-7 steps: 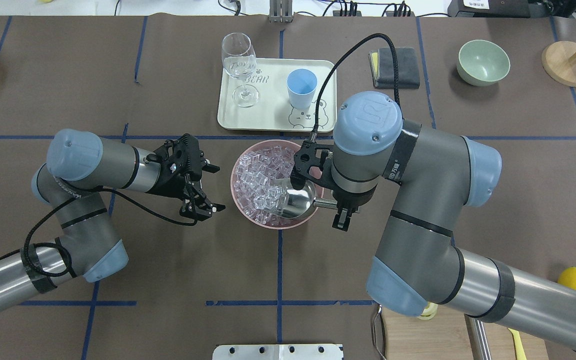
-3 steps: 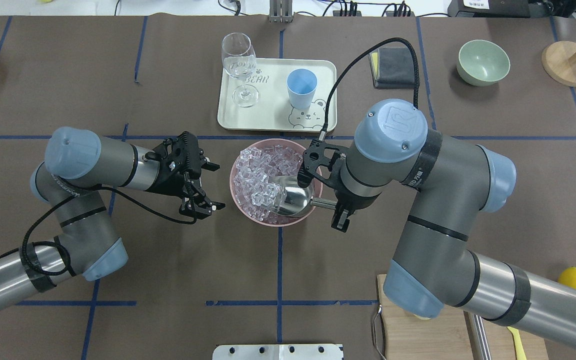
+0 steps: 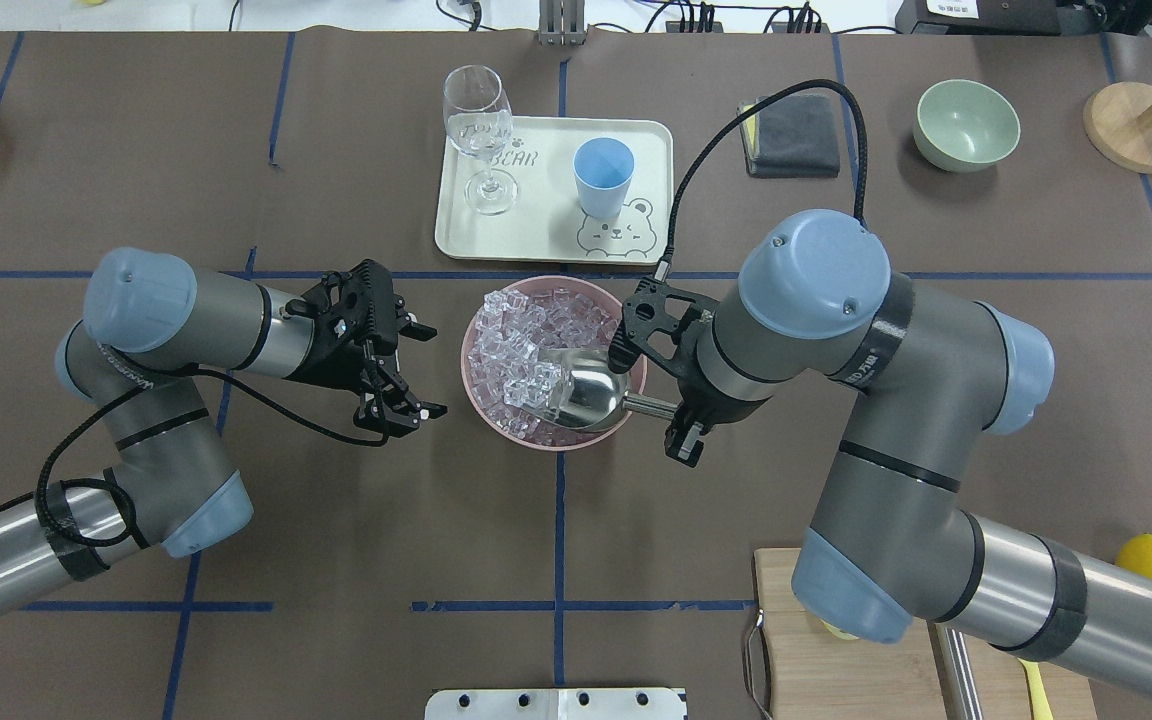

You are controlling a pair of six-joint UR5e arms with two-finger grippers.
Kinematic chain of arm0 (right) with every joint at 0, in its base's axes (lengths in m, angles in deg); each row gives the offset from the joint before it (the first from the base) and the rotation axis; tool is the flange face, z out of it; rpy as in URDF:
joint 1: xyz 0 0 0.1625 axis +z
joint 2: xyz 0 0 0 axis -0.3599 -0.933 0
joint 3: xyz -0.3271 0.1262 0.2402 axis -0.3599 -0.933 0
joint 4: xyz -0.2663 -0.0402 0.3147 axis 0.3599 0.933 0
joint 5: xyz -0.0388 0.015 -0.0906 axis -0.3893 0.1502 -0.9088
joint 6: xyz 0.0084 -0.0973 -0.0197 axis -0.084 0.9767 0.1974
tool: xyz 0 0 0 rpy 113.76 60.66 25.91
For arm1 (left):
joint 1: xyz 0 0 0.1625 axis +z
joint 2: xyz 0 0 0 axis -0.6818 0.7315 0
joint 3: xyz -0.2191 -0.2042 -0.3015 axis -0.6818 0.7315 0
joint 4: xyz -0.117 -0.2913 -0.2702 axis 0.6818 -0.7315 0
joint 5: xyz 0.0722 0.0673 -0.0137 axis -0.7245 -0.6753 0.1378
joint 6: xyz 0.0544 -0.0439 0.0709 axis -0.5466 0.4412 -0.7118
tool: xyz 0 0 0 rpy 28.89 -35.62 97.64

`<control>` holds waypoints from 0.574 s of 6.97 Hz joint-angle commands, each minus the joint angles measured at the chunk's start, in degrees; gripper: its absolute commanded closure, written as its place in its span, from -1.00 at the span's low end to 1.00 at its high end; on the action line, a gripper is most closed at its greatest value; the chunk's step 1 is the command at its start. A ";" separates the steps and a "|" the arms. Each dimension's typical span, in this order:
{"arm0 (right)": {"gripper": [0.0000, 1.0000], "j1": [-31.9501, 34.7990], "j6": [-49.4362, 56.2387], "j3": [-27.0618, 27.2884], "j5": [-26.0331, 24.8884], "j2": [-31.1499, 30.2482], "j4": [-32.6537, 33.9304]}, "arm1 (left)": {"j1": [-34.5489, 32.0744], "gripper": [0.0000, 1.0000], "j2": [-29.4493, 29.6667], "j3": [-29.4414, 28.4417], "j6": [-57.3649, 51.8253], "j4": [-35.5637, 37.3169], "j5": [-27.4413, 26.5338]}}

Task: Put ice in cup with scoop
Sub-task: 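Drag the scoop through the ice toward the right gripper, filling it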

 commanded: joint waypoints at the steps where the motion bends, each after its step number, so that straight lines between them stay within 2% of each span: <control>1: 1.00 -0.21 -3.29 0.12 -0.17 -2.30 -6.36 | -0.58 -1.00 -0.03 0.00 0.00 0.07 1.00; 3: 1.00 -0.12 -6.71 0.73 -1.22 -3.43 -11.25 | -0.58 -1.00 -0.03 0.00 0.00 0.15 1.09; 4: 1.00 -0.12 -6.82 0.82 -4.10 -4.58 -13.28 | -0.58 -1.00 -0.03 0.00 0.00 0.15 1.00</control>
